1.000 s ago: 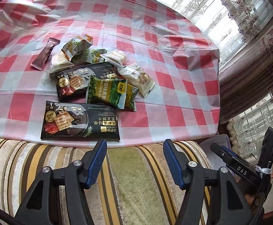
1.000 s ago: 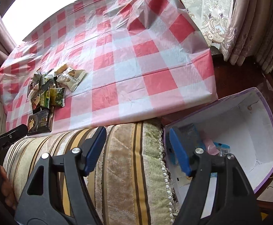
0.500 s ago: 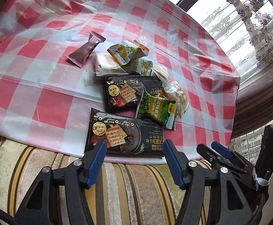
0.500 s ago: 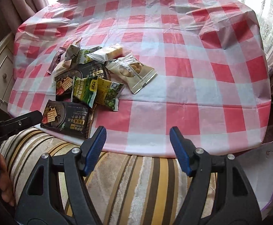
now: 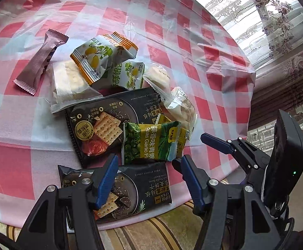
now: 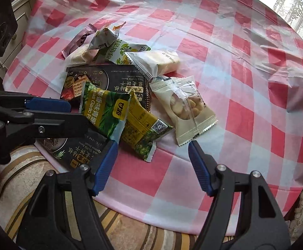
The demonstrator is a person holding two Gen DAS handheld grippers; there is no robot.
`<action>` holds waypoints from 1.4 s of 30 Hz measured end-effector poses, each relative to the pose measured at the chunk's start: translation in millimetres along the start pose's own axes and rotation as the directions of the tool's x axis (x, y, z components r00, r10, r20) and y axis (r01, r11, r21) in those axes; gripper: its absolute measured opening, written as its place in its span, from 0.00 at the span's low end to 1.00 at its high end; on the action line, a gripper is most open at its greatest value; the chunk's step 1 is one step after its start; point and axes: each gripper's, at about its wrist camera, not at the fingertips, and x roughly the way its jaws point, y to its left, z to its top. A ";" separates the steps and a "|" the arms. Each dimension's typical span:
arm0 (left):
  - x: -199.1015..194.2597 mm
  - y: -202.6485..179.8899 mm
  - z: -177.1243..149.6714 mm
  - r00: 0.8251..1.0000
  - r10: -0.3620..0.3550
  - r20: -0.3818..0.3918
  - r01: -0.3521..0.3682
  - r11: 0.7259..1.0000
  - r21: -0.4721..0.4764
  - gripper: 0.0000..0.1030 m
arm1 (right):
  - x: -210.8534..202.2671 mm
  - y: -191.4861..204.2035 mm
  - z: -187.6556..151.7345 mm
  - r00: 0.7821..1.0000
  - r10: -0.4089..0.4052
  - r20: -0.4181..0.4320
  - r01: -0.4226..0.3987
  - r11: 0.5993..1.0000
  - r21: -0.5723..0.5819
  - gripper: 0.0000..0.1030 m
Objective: Organize snacks
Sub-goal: 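Grasp a small green bag with the left tool while the right tool grasps a yellow bag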
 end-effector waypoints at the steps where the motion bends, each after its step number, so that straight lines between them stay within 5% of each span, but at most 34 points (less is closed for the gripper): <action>1: 2.7 0.4 2.0 1.000 -0.004 -0.006 0.004 1.000 0.007 0.61 | 1.7 1.7 1.8 1.000 -0.002 0.007 0.002 1.000 -0.031 0.71; 7: 15.6 3.5 11.1 0.999 -0.024 -0.029 0.025 1.000 0.013 0.60 | 10.9 6.8 10.9 0.998 0.034 0.044 -0.027 0.990 -0.141 0.71; 16: 18.4 12.4 22.3 0.998 -0.066 -0.004 0.066 0.997 -0.026 0.53 | 23.1 3.3 16.9 0.998 0.026 0.058 -0.019 0.992 -0.125 0.68; 22: 24.1 2.9 28.5 0.999 -0.042 0.012 0.042 0.999 0.017 0.52 | 22.1 -9.5 16.5 0.998 0.010 0.054 -0.008 0.999 -0.049 0.45; 26: 28.9 2.9 28.5 1.000 -0.025 -0.005 0.026 0.999 0.025 0.28 | 20.5 -13.6 13.7 0.999 0.010 0.043 -0.010 1.000 -0.011 0.41; 32: 26.5 2.1 26.1 0.999 -0.047 0.004 0.047 0.998 0.040 0.17 | 17.2 -30.2 5.0 0.999 0.034 0.021 -0.036 0.994 0.105 0.38; 42: 16.6 -10.2 17.9 0.998 -0.046 0.030 0.045 0.998 0.054 0.12 | -6.6 -41.9 -13.0 0.998 0.029 0.052 -0.039 0.979 0.201 0.37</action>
